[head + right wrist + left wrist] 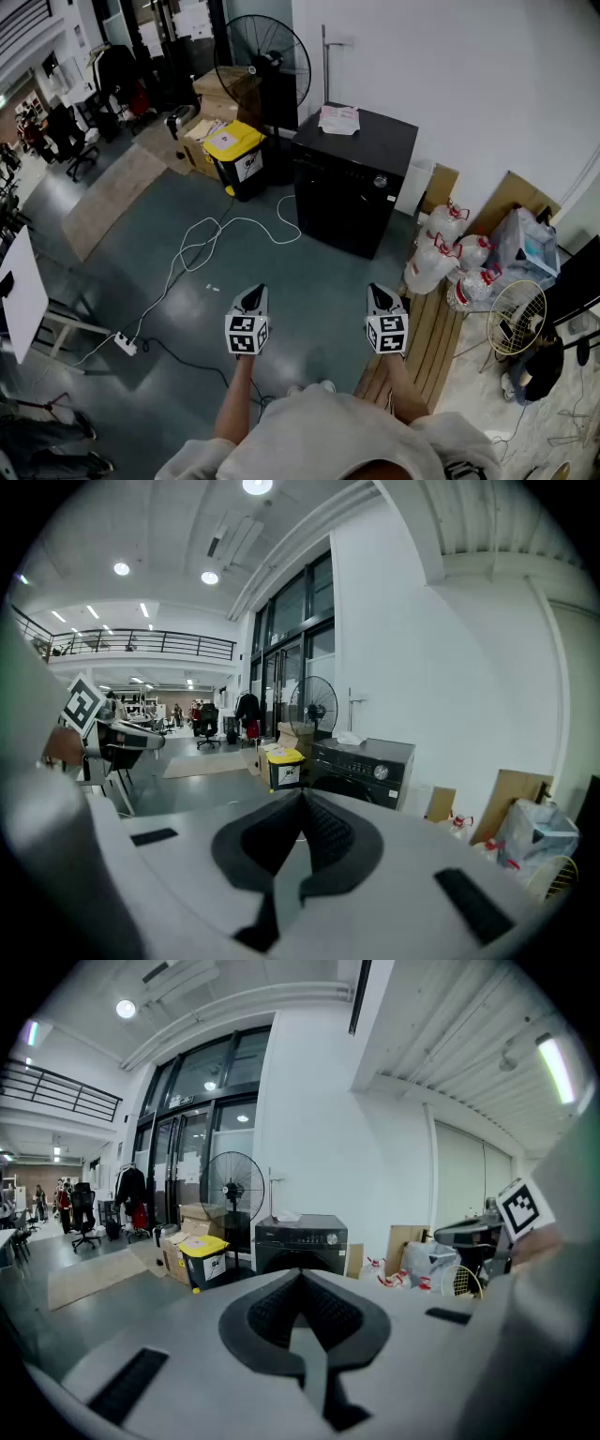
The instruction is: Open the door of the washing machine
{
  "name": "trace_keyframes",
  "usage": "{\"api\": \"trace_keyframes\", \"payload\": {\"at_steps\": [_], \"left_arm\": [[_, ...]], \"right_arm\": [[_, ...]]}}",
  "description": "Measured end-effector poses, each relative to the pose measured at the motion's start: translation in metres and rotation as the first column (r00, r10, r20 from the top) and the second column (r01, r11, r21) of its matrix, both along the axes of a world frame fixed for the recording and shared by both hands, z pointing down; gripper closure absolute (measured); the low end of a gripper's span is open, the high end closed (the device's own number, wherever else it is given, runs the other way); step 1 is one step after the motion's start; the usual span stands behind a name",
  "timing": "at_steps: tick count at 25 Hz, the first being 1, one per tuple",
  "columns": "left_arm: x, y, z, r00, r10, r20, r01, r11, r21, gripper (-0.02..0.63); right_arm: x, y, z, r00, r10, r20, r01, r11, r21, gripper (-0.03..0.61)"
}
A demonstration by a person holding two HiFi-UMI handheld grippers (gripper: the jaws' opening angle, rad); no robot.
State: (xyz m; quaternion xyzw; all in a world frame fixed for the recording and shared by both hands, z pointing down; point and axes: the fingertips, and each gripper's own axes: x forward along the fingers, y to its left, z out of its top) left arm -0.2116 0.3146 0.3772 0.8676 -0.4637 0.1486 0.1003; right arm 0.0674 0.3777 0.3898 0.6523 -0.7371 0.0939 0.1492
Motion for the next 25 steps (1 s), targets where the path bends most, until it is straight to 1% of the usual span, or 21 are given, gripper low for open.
{"api": "trace_keyframes", "payload": {"at_steps": [11,17,25], "left_arm": [[0.002,0.001,0.010,1.000,-0.001,-0.005,0.001,1.000,-0.013,0.606],[0.014,-0.004,0.013,1.000,-0.007,-0.001,0.007,1.000,-0.022,0.606],[0.037,-0.011,0.013,1.000,-0.029,0.005,0.029,1.000,-0.011,0.606]], "right_arm": [[-0.002,-0.003,0.009,1.000,-0.009,0.000,0.009,1.000,-0.014,0.580],[0.008,-0.008,0.010,1.000,-0.019,-0.015,0.019,1.000,0.005,0.578],[0.027,-0.021,0.016,0.998,-0.057,-0.028,0.057,0.998,0.009,0.578]]}}
